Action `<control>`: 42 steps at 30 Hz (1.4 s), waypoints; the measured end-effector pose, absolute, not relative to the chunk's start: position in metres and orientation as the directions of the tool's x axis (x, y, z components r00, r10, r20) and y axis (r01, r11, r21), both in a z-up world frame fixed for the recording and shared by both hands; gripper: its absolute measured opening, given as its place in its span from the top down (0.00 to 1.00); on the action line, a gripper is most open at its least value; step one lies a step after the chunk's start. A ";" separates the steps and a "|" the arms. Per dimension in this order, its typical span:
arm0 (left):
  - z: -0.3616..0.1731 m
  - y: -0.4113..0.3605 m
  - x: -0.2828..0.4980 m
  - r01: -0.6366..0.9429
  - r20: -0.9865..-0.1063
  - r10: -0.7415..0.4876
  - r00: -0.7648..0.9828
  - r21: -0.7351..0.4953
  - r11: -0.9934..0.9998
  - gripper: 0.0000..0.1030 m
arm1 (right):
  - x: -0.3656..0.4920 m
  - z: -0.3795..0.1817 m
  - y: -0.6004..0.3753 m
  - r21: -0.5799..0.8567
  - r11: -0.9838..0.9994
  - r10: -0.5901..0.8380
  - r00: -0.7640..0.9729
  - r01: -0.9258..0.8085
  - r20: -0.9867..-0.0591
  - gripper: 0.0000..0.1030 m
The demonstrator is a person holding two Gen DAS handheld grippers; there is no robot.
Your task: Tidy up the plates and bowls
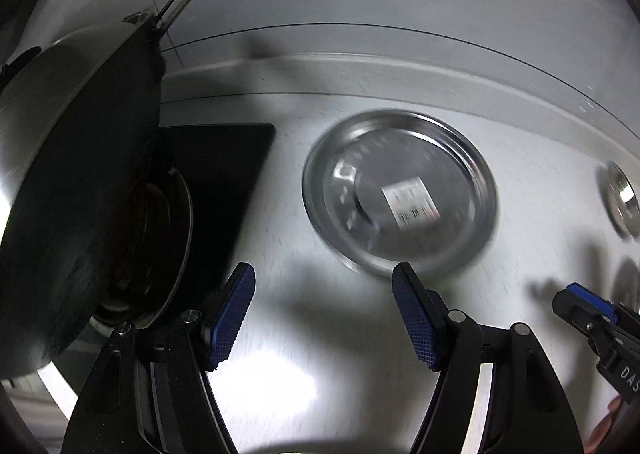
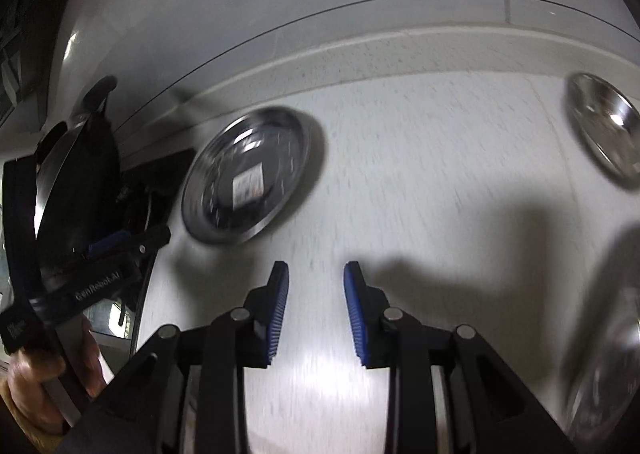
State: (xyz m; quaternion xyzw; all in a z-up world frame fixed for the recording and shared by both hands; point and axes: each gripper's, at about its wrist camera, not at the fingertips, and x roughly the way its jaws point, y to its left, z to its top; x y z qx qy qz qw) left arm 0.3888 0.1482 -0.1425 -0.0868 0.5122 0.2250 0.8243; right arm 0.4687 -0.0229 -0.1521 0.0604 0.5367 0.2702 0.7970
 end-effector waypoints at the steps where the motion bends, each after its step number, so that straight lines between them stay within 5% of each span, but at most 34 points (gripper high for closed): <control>1: -0.145 0.152 0.395 -0.473 -0.882 0.295 0.368 0.095 0.876 0.37 | 0.479 -0.155 -0.017 0.389 0.845 0.497 0.274 -0.366 -0.823 0.73; 23: -0.195 0.200 0.448 -0.570 -0.907 0.286 0.308 0.065 0.819 0.37 | 0.547 -0.188 0.023 0.434 0.819 0.538 0.238 -0.376 -0.809 0.74; 29: -0.208 0.214 0.453 -0.582 -0.920 0.222 0.323 -0.008 0.813 0.37 | 0.551 -0.191 0.025 0.434 0.815 0.540 0.231 -0.383 -0.810 0.82; 32: -0.209 0.213 0.455 -0.564 -0.913 0.223 0.341 -0.009 0.826 0.47 | 0.548 -0.191 0.027 0.433 0.808 0.543 0.220 -0.400 -0.811 0.86; 34: -0.206 0.207 0.456 -0.538 -0.905 0.229 0.358 0.000 0.843 0.77 | 0.545 -0.190 0.028 0.430 0.801 0.547 0.216 -0.417 -0.809 0.88; 42: -0.209 0.206 0.450 -0.539 -0.917 0.144 0.371 -0.086 0.838 0.91 | 0.537 -0.188 0.013 0.412 0.818 0.525 0.228 -0.401 -0.820 0.89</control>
